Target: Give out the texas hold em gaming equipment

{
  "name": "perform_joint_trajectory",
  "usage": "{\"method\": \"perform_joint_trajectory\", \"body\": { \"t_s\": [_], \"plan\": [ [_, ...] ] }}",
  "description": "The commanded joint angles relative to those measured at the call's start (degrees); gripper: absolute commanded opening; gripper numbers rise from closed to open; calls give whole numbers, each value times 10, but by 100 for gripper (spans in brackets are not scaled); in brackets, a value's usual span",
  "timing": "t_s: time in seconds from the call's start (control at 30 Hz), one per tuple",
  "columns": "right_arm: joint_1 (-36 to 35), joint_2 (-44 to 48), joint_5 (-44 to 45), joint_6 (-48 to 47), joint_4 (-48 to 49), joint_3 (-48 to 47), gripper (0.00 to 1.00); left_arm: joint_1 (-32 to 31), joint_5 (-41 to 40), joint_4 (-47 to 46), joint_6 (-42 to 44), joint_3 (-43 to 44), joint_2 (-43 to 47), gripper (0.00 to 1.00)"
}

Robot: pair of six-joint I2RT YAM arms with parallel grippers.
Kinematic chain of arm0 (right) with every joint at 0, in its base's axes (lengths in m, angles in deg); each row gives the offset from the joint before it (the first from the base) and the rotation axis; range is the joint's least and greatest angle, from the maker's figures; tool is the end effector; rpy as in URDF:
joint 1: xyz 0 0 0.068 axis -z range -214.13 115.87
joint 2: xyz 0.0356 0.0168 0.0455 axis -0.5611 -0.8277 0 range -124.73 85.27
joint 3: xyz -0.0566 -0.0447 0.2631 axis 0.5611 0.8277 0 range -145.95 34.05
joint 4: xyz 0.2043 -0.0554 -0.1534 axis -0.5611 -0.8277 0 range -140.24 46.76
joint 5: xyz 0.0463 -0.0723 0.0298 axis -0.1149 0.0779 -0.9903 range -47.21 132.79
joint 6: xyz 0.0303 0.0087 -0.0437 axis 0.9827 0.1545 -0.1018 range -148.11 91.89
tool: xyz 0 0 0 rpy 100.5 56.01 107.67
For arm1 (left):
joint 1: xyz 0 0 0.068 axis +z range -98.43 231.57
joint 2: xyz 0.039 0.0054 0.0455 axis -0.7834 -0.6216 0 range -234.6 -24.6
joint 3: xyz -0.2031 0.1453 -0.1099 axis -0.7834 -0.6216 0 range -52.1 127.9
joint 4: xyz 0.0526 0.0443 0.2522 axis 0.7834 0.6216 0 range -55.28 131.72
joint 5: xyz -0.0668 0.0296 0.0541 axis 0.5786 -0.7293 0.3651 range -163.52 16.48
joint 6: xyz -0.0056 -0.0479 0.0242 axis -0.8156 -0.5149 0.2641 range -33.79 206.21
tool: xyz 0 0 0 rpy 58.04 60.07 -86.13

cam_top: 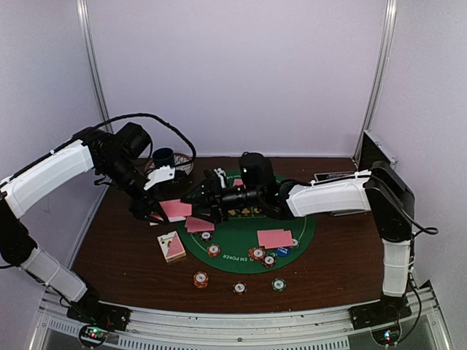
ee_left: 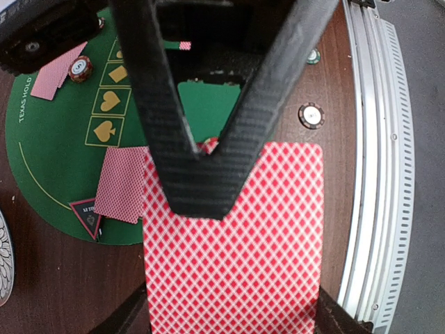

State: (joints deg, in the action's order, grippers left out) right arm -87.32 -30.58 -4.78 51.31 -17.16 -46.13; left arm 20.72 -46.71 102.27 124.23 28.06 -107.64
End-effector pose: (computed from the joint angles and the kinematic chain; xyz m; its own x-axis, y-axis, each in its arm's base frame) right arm 0.2580 0.3886 0.2406 -0.9780 -0.1999 -0.0603 -0.0812 0.0983 0.9918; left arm 0.2245 -0.1529 0.3235 -0.2756 0.8049 -0.5255 0.9609 0.2451 -0.1285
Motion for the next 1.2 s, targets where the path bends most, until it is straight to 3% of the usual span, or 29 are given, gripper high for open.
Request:
{"method": "perform_joint_trajectory", "body": {
  "t_s": [0.0, 0.2, 0.37, 0.63, 0.77, 0.93, 1.17],
  "plan": [
    [4, 47, -9, -13, -11, 0, 51, 3, 9, -12, 4, 9, 8, 0],
    [5, 55, -17, -15, -26, 1, 32, 3, 7, -12, 3, 9, 8, 0],
    [3, 54, -22, -6, -21, 2, 23, 3, 6, -11, 4, 9, 8, 0],
    [-1, 45, -28, 2, -15, 2, 18, 3, 5, -11, 4, 9, 7, 0],
    [-3, 40, -31, 4, -13, -5, 31, 3, 4, -12, 4, 9, 6, 0],
    [-6, 30, -33, 8, -8, -14, 32, 3, 4, -11, 3, 9, 6, 0],
    [-6, 21, -35, 16, 0, -23, 12, 3, 0, -11, 5, 6, 6, 0]
  ]
}}
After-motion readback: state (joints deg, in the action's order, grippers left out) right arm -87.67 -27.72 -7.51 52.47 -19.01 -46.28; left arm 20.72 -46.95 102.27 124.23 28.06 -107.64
